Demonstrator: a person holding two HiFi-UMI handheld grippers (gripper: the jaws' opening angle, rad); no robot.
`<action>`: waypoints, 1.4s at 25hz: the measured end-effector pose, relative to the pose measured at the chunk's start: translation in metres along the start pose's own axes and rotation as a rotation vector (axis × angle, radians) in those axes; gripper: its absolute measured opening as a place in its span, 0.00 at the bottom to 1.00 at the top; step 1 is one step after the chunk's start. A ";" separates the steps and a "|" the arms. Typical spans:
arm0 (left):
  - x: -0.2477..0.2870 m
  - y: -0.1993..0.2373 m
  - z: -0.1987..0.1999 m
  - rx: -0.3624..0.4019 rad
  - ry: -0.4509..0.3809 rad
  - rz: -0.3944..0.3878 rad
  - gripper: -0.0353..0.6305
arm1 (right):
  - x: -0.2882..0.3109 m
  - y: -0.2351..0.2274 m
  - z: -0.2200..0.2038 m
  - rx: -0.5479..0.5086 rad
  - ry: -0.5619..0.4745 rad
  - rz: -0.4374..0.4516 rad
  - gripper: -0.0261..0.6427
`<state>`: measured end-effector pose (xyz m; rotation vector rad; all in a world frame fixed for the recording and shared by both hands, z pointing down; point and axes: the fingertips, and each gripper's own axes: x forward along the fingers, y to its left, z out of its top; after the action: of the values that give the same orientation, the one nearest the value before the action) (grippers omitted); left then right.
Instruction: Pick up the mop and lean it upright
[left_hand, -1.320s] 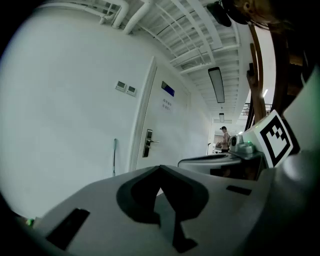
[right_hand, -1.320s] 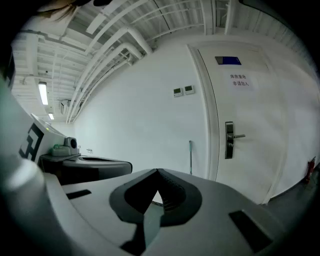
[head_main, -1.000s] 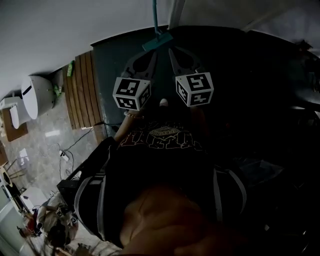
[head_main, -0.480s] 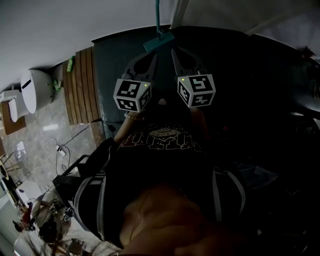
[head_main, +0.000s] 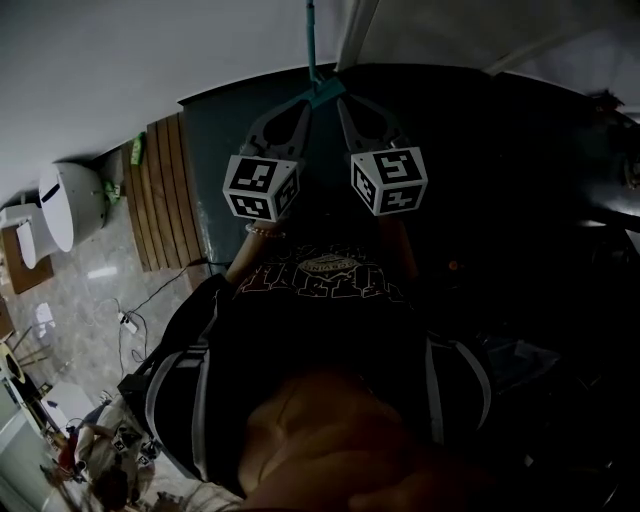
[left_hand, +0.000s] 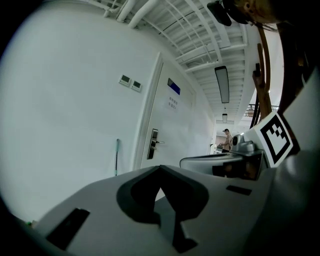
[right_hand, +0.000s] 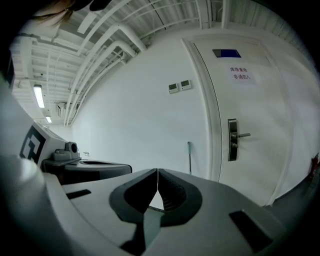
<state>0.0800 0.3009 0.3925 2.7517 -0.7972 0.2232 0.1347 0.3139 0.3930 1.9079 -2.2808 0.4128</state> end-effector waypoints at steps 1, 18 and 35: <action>0.005 0.006 0.003 0.005 0.001 -0.011 0.11 | 0.007 -0.001 0.003 0.001 -0.002 -0.005 0.07; 0.043 0.100 0.023 0.039 0.049 -0.116 0.11 | 0.105 0.007 0.020 0.033 -0.001 -0.090 0.07; 0.102 0.153 0.046 -0.006 0.027 -0.056 0.11 | 0.181 -0.031 0.050 0.011 0.017 -0.049 0.07</action>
<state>0.0859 0.1113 0.4036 2.7547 -0.7111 0.2460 0.1348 0.1238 0.4001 1.9539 -2.2207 0.4342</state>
